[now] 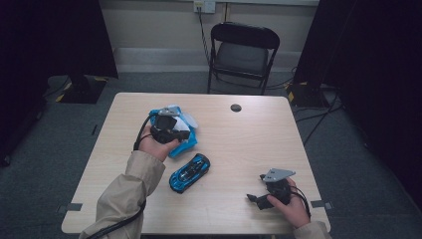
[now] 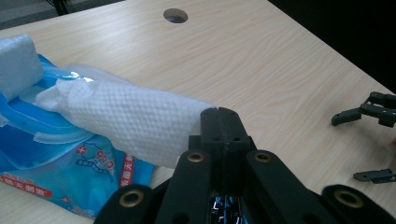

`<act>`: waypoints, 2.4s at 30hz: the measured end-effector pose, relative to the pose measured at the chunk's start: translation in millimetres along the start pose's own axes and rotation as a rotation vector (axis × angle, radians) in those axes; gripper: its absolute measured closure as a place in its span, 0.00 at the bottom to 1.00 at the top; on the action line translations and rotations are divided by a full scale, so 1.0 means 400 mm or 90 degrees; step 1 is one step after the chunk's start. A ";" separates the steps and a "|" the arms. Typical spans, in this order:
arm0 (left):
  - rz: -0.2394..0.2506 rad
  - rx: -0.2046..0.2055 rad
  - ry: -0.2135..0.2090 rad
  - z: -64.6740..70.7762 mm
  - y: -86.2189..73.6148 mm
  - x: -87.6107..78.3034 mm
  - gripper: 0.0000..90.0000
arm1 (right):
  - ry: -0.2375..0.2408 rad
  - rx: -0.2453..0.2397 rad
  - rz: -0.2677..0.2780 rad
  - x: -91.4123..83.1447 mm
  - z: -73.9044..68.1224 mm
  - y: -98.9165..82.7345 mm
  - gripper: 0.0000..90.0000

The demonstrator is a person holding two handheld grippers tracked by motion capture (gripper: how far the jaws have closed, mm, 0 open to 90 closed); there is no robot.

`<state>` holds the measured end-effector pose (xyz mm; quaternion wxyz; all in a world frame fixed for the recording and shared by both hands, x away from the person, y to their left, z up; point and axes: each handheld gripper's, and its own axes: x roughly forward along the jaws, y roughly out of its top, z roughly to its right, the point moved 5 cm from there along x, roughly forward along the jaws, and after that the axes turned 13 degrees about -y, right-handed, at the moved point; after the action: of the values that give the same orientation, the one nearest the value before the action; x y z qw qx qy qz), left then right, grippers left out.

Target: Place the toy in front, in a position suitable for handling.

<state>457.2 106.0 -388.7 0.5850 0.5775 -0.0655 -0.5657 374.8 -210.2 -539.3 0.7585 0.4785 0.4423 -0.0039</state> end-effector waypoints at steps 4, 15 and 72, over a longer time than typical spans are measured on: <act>-0.006 0.003 -0.009 0.012 -0.005 0.004 1.00 | 0.000 0.000 0.000 0.001 0.000 0.000 0.09; -0.011 0.011 -0.021 0.031 -0.018 0.004 1.00 | 0.000 0.000 0.000 0.001 0.000 0.001 0.09; 0.023 -0.090 0.112 -0.175 -0.108 0.081 0.99 | 0.002 0.000 -0.005 0.005 -0.001 0.003 0.07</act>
<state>494.3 137.4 -462.2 0.6379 0.5809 0.0159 -0.5053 376.2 -208.3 -539.7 0.7578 0.4771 0.4450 -0.0062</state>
